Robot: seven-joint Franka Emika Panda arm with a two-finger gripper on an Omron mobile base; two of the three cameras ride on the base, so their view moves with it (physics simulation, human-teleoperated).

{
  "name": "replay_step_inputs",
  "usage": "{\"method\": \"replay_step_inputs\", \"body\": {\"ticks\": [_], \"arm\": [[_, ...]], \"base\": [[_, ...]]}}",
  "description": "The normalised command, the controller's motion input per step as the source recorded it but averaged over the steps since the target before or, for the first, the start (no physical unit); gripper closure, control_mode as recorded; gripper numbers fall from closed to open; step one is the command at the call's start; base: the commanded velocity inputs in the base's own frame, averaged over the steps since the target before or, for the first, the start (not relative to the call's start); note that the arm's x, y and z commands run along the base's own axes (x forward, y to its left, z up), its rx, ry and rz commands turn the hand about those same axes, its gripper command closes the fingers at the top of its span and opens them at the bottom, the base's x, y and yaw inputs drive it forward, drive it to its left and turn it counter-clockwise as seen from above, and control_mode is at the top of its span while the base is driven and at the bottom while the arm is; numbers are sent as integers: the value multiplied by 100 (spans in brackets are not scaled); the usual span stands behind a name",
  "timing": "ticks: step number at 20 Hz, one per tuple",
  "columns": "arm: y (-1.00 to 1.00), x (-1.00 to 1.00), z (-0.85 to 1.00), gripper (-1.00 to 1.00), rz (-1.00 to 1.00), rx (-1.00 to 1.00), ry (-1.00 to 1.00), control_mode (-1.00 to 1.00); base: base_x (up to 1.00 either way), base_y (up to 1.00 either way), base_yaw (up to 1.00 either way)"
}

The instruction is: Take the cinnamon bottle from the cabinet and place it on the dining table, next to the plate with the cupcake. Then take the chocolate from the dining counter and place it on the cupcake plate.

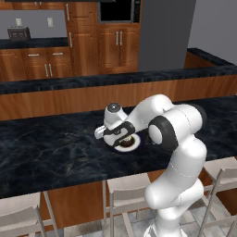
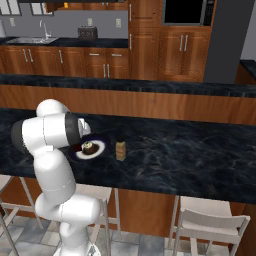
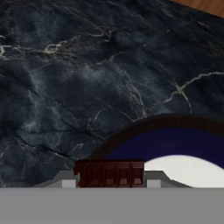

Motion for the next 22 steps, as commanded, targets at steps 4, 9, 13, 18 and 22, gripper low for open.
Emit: {"method": "replay_step_inputs", "body": {"ticks": [4,9,13,18,22], "arm": [[-24,10,-6,100,0,7,-5,-100],[-18,5,0,100,1,10,-2,-100],[-21,0,0,100,1,11,-1,-100],[-23,-4,0,-100,0,10,0,-100],[-22,-8,7,-100,0,7,0,-100]], "base": [[0,0,0],[0,0,0],[0,0,0],[0,0,0],[0,0,0]]}}
